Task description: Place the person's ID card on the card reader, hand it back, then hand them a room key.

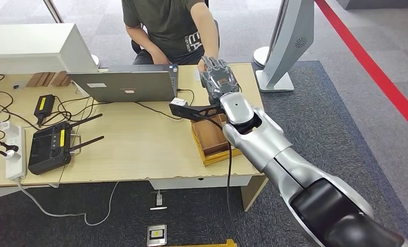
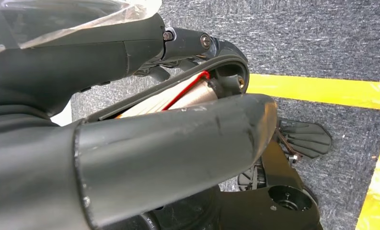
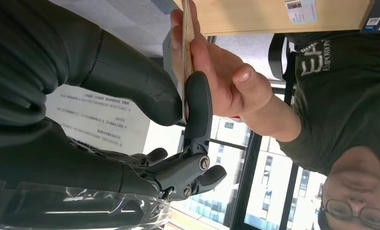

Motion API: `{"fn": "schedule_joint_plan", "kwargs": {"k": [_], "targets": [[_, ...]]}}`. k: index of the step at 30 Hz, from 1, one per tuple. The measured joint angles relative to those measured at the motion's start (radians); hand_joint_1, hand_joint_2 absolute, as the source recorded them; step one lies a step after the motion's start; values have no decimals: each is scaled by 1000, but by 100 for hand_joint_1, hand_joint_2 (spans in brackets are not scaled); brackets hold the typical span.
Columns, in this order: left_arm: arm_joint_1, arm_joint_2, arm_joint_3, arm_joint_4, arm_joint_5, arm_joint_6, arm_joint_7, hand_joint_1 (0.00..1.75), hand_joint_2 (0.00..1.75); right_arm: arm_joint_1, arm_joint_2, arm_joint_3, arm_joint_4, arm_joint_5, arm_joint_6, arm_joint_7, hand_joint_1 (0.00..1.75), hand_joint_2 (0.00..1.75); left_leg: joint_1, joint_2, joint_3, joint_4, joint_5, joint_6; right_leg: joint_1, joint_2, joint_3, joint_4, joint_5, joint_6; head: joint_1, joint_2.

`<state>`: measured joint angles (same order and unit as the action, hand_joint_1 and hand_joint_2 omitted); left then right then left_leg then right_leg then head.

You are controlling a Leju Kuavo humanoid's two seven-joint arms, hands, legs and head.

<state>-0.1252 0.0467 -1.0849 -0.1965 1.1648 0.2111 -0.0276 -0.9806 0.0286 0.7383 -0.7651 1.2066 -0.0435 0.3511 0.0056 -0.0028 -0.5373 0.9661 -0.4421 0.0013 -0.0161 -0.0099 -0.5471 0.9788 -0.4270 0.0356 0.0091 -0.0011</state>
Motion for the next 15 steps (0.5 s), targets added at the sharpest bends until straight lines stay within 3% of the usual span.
{"fn": "schedule_joint_plan", "kwargs": {"k": [8, 9, 10, 11, 13, 14, 15], "targets": [[1, -1, 0, 0, 17, 10, -4, 0, 0, -20, 20, 21, 79, -10, -7, -16, 175, 175, 0, 0, 0, 0, 0, 0, 0, 0, 0, 0, 0, 0, 0, 0], [2, -1, 0, 0, 19, 12, -4, 0, 0, -24, 23, 24, 88, -9, -7, -19, 168, 175, 0, 0, 0, 0, 0, 0, 0, 0, 0, 0, 0, 0, 0, 0], [2, -2, 0, 0, 22, 15, -4, 0, 0, -28, 26, 26, 97, -9, -7, -21, 137, 175, 0, 0, 0, 0, 0, 0, 0, 0, 0, 0, 0, 0, 0, 0], [2, -3, 0, 0, 23, 17, -4, 0, 0, -32, 30, 29, 107, -8, -8, -23, 94, 175, 0, 0, 0, 0, 0, 0, 0, 0, 0, 0, 0, 0, 0, 0], [2, -4, 0, 0, 27, 22, -4, 0, 0, -38, 36, 34, 124, -5, -16, -27, 14, 87, 0, 0, 0, 0, 0, 0, 0, 0, 0, 0, 0, 0, 0, 0], [2, -5, 0, 0, 28, 24, -3, 0, 0, -41, 38, 36, 133, -3, -28, -28, 0, 44, 0, 0, 0, 0, 0, 0, 0, 0, 0, 0, 0, 0, 0, 0], [2, -5, 0, 0, 30, 26, -2, 0, 0, -43, 40, 39, 141, -1, -45, -29, 0, 0, 0, 0, 0, 0, 0, 0, 0, 0, 0, 0, 0, 0, 0, 0]]}}
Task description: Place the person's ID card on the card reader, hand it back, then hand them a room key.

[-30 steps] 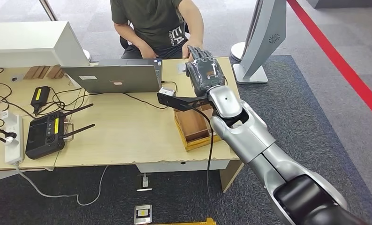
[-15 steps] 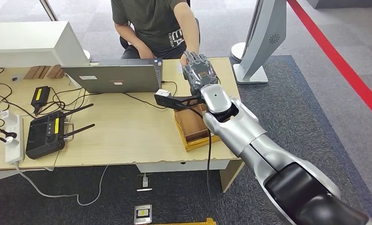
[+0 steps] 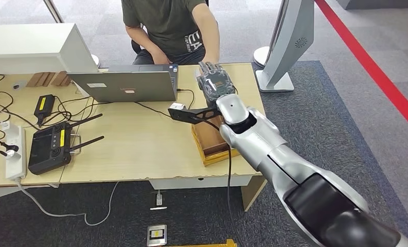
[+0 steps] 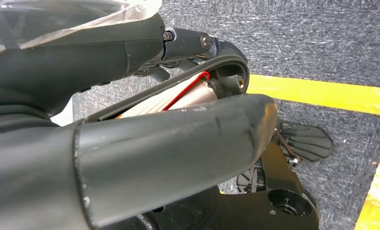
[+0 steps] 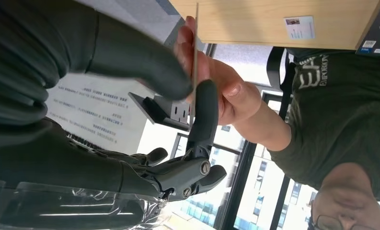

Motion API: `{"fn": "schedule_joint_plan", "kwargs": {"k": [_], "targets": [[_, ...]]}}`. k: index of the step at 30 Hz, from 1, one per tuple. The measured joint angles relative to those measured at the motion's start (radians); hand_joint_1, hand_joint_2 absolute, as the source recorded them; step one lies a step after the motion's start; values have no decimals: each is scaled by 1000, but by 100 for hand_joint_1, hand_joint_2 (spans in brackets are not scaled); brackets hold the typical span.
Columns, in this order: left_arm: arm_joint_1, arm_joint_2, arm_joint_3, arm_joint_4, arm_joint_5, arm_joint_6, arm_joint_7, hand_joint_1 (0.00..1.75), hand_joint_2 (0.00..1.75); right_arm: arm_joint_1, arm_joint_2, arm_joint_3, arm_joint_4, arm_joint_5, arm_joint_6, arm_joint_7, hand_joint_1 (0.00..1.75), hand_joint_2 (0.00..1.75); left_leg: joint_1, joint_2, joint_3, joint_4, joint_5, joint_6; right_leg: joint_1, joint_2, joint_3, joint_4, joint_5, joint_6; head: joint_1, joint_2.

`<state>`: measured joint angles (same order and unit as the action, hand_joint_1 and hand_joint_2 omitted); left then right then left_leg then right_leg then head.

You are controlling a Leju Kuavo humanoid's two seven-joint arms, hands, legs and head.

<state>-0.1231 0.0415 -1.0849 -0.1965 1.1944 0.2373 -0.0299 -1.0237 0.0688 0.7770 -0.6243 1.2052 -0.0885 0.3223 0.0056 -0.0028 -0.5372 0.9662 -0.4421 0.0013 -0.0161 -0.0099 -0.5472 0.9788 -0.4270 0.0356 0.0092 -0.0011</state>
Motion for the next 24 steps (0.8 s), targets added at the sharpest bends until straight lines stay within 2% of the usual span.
{"fn": "schedule_joint_plan", "kwargs": {"k": [5, 13, 21, 24], "targets": [[1, -2, 0, 0, 5, 5, 1, 0, 0, -23, 4, 14, 45, 15, -94, -14, 0, 0, 0, 0, 0, 0, 0, 0, 0, 0, 0, 0, 0, 0, 0, 0], [2, -3, 0, 0, 5, 4, 13, 0, 0, -52, -8, 16, 79, -21, -95, 0, 0, 0, 0, 0, 0, 1, 0, 0, 0, 0, 0, 0, 0, 0, 0, 0], [4, -3, 0, 0, 6, 5, 6, 0, 0, -78, -81, -2, 106, -81, -94, 17, 0, 0, 0, 1, 1, 1, 0, 0, 0, 2, 0, -1, 1, 1, 1, 0], [5, -3, 0, 0, 9, 1, 2, 0, 0, -76, -126, -16, 103, -110, -80, 30, 0, 0, 0, 1, 2, 2, 0, 0, 0, 1, 0, -1, 1, 1, 0, 0]]}}
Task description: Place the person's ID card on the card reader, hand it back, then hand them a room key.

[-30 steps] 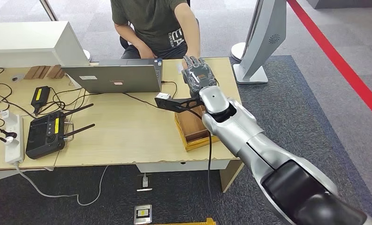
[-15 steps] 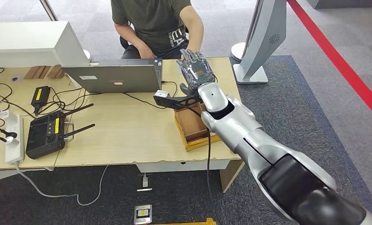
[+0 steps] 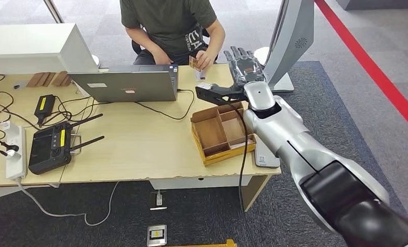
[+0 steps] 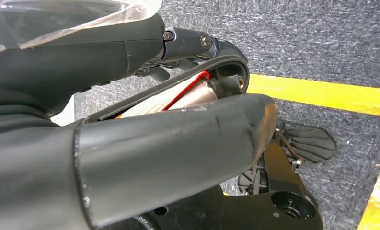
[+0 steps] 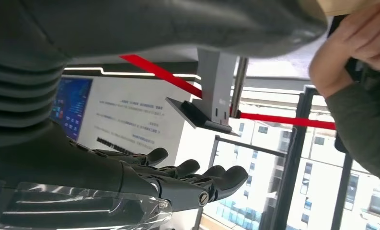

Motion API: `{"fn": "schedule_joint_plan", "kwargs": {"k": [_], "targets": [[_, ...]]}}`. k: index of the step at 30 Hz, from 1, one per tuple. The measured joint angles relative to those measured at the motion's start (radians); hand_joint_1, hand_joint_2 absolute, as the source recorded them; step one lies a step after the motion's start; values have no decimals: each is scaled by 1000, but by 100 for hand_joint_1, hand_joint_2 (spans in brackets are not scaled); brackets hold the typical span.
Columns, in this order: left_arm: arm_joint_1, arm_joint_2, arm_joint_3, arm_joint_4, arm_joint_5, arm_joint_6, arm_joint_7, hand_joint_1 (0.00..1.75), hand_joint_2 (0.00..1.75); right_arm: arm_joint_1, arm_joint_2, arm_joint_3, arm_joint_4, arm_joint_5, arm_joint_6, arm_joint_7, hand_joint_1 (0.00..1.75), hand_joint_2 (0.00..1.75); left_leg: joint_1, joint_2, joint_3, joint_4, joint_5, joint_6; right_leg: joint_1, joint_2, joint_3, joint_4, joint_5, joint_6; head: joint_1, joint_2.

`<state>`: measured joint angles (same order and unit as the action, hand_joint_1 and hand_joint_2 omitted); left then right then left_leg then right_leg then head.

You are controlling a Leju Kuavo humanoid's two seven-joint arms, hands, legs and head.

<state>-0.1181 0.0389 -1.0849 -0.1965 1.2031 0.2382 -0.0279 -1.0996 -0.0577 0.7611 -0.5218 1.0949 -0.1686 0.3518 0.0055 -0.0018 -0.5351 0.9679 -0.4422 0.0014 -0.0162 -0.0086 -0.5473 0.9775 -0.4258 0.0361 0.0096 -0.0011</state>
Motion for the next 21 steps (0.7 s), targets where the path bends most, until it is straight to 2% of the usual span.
{"fn": "schedule_joint_plan", "kwargs": {"k": [5, 12, 17, 21], "targets": [[5, 2, 0, 0, -2, -5, 31, 0, 0, 53, -154, -49, -51, -60, 77, 69, 0, 0, 0, -1, 8, 2, -1, 1, 0, -1, 2, -2, 1, 1, 0, 0], [15, 4, 1, 0, 25, 20, 46, 0, 0, 238, -416, -191, -153, -99, 153, 167, 0, 0, 0, -4, 6, 4, -2, 4, -1, -3, 3, -4, 2, 4, 2, 0], [12, -1, 7, 0, 57, 53, 39, 0, 0, 353, -541, -310, -195, -105, 131, 149, 0, 0, -1, -3, 5, 4, -2, 4, -1, -2, 2, -4, 2, 5, 1, 0], [12, -11, 12, 0, 73, 78, 33, 0, 0, 443, -600, -401, -197, -129, 76, 116, 0, 0, -1, -3, 5, 3, -2, 4, 0, -3, 2, -4, 2, 5, 0, 0]]}}
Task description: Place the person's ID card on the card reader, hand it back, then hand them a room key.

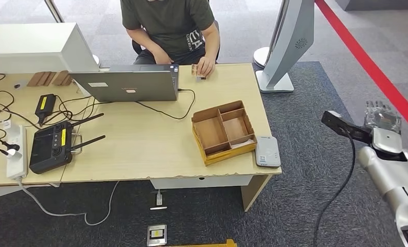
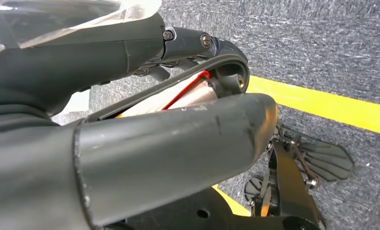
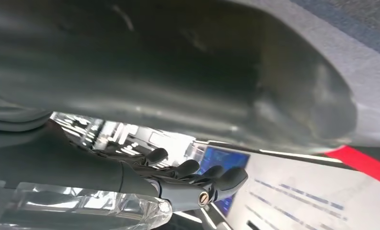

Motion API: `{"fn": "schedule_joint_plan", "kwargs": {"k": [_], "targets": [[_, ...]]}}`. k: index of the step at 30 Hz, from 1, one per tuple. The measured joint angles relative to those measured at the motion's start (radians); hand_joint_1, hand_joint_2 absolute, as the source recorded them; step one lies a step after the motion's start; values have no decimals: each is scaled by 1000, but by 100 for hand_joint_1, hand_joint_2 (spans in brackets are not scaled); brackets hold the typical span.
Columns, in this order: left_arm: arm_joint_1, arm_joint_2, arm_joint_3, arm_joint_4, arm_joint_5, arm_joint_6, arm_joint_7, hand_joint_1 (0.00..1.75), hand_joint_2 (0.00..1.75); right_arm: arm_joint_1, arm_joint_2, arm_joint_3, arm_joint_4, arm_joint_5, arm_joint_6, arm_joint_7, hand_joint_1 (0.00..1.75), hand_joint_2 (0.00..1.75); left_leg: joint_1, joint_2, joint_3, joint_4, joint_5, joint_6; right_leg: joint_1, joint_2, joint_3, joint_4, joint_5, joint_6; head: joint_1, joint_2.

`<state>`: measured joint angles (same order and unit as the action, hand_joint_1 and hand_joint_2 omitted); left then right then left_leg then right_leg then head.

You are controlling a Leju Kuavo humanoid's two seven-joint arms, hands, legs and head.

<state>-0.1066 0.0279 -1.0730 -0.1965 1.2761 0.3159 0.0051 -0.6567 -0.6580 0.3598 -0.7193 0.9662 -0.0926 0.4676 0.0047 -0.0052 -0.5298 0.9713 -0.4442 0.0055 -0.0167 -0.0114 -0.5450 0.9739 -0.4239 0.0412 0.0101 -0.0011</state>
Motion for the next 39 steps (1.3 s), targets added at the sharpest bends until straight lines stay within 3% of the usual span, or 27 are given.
{"fn": "schedule_joint_plan", "kwargs": {"k": [5, 10, 16, 20, 25, 33, 39], "targets": [[-1, -29, 13, 0, 21, 61, -6, 0, 0, 129, -37, -123, 47, -84, -112, -77, 0, 0, 0, 0, -1, 0, 0, 0, 0, 0, -1, 0, 0, 0, 1, 0], [-1, -58, 27, -1, 42, 75, -7, 0, 0, 256, -30, -236, 152, -196, -247, -211, 0, 0, 0, 0, -1, -1, -1, 0, 0, 0, -1, 0, -1, 1, 1, 0], [-3, -76, 45, -1, 51, 78, -25, 0, 0, 401, 49, -381, 280, -404, -340, -494, 0, 0, 1, 0, -1, -1, -1, 0, 1, 0, -1, 0, -2, 0, 1, 0], [-3, -74, 51, -1, 53, 68, -50, 0, 0, 482, 122, -475, 349, -501, -360, -597, 0, 0, 1, 0, 0, -3, -1, 0, 1, 0, -1, 0, -3, 0, 0, 0], [-4, -44, 58, -1, 52, 10, -73, 0, 0, 543, 232, -563, 415, -515, -360, -559, 0, 0, 2, 1, 0, -4, -1, -1, 2, 1, -1, 0, -3, -1, -1, 0], [-5, -14, 71, 0, 54, -5, -156, 0, 0, 564, 393, -648, 479, -543, -360, -441, 0, 0, 4, 3, 2, -4, 0, -2, 2, 2, -1, 1, -3, -2, -2, 0], [-6, 7, 76, 0, 54, -15, -275, 0, 0, 564, 463, -703, 501, -598, -359, -460, 0, 0, 4, 3, 2, -4, 0, -2, 1, 2, -1, 1, -3, -2, -2, 0]]}}
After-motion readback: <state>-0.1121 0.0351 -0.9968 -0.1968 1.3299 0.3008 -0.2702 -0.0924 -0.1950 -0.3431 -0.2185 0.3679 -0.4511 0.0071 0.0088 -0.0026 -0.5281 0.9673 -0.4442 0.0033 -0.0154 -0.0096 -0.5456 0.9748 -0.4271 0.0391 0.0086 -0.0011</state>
